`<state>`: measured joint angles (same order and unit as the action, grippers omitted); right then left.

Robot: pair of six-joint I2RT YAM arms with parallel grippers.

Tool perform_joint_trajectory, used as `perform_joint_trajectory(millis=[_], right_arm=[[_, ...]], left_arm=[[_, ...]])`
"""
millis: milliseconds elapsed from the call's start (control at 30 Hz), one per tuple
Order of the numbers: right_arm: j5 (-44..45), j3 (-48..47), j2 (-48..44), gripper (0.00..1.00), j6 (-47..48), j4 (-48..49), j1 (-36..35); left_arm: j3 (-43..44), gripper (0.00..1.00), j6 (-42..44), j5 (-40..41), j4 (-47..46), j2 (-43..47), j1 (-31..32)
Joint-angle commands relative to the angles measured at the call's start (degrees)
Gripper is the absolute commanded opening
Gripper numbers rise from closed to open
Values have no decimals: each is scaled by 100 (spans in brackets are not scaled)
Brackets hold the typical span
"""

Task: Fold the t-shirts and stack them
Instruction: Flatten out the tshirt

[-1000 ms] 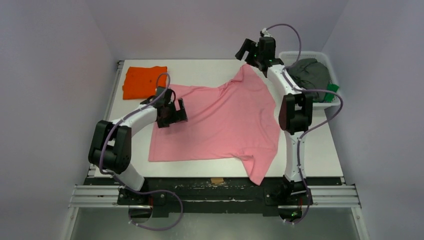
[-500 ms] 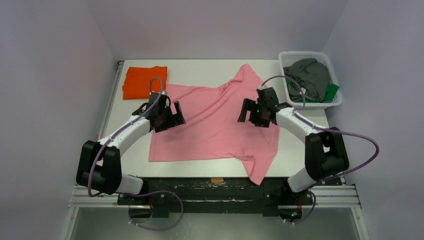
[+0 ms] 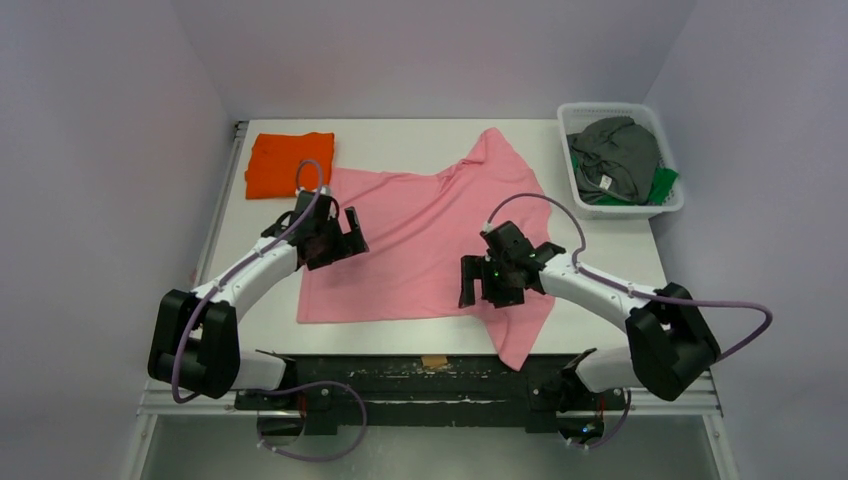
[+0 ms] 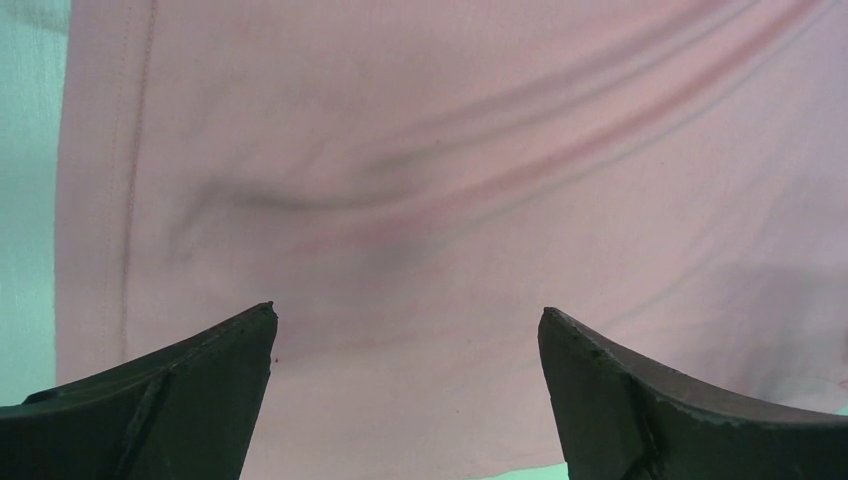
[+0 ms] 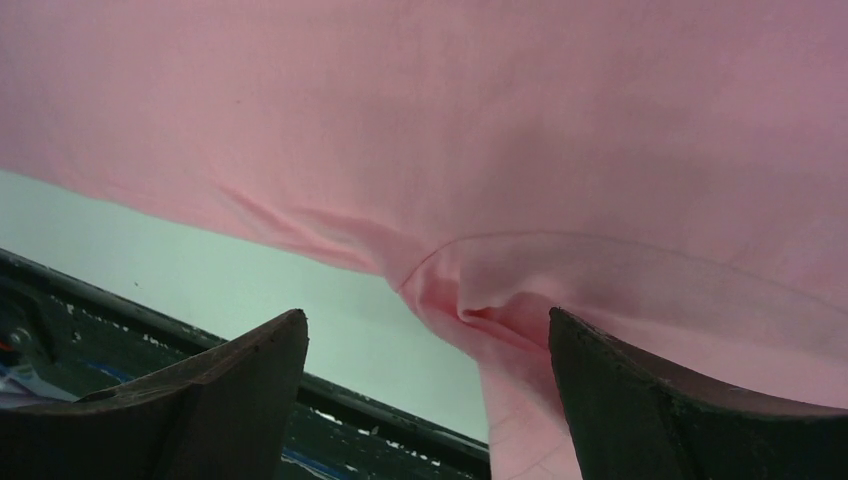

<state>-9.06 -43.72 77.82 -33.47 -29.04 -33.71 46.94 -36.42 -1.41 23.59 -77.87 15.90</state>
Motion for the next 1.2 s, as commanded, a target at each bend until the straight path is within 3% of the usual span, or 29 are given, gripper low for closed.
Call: perform_joint_trajectory(millis=[0, 167, 400, 600, 667, 833, 1000, 1167], right_arm=[[189, 35, 165, 88, -136, -186, -321], [491, -74, 277, 88, 27, -522, -417], [-927, -75, -25, 88, -18, -525, -1205], [-2093, -259, 395, 88, 64, -9, -2078], [-1831, -388, 331, 88, 195, -236, -2079], [-242, -820, -229, 91, 370, -993, -1963], [43, -626, -620, 93, 177, -888, -1375], [-116, -461, -98, 92, 355, -708, -1300]], left_arm=[[25, 100, -60, 119, -75, 146, 26], [67, 100, -12, 237, 10, 192, 27], [131, 100, 4, 362, 40, 218, 27], [238, 100, 26, 422, 107, 204, 18], [265, 100, 55, 443, 159, 225, 18], [368, 100, 82, 507, 246, 272, 18], [484, 100, 73, 379, 253, 126, 14], [494, 100, 78, 347, 259, 81, 18]])
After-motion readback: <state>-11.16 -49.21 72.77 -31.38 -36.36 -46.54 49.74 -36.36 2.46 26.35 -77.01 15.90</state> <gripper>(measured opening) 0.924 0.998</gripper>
